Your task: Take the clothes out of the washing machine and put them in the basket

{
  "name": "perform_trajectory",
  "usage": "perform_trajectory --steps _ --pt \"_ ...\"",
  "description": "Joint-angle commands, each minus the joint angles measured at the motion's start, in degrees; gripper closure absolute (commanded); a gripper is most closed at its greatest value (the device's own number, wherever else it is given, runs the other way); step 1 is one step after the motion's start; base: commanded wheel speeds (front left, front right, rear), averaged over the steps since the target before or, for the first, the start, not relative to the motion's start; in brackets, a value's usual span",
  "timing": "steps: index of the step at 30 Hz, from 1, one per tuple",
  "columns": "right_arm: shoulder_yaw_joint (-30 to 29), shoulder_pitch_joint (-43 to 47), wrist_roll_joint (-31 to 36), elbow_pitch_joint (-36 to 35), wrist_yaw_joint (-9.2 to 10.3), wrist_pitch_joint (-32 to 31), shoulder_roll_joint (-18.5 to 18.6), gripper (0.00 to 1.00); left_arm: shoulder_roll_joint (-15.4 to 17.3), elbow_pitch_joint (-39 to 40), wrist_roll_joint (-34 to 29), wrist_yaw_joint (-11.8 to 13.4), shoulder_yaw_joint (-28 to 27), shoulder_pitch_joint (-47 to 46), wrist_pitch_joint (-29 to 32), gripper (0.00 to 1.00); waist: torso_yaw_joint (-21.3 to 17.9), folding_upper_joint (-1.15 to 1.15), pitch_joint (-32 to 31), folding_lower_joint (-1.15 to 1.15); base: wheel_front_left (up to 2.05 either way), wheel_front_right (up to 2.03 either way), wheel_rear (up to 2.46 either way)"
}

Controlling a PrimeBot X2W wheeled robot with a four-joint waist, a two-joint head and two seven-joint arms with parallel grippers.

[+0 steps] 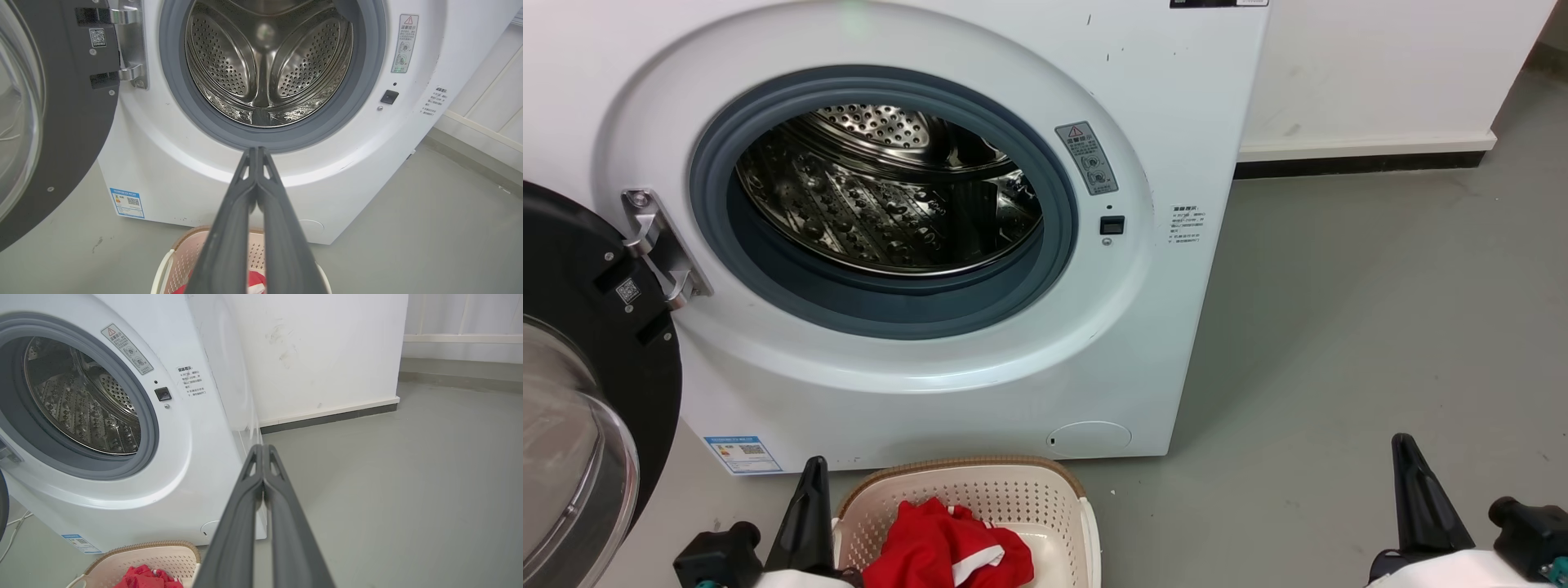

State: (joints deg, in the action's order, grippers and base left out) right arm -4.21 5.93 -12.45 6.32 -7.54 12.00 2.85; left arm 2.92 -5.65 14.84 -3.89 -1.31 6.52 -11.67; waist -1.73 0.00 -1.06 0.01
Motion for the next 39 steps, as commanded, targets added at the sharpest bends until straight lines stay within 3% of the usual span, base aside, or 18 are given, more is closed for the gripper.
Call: perform_trajectory --steps 1,22,39 --pt "-0.15 -1.98 -3.31 -0.39 0.01 -0.58 0.10 1.00 0.02 0.52 3.10 -0.32 -0.43 -1.93 0.63 1.00 0.03 0.00 0.02 0.00 0.00 0.00 0.00" --pt "-0.65 -4.99 -24.78 1.81 0.02 -5.50 0.20 1.00 0.01 -1.87 23.89 -1.27 -1.75 -5.03 5.48 1.00 0.35 0.00 0.25 0.00 0.00 0.00 0.00" --pt "-1.02 -6.91 -38.13 3.21 0.03 -8.61 0.23 1.00 0.00 -3.42 36.80 -1.84 -2.58 -6.98 8.58 1.00 0.59 0.00 0.42 0.00 0.00 0.00 0.00"
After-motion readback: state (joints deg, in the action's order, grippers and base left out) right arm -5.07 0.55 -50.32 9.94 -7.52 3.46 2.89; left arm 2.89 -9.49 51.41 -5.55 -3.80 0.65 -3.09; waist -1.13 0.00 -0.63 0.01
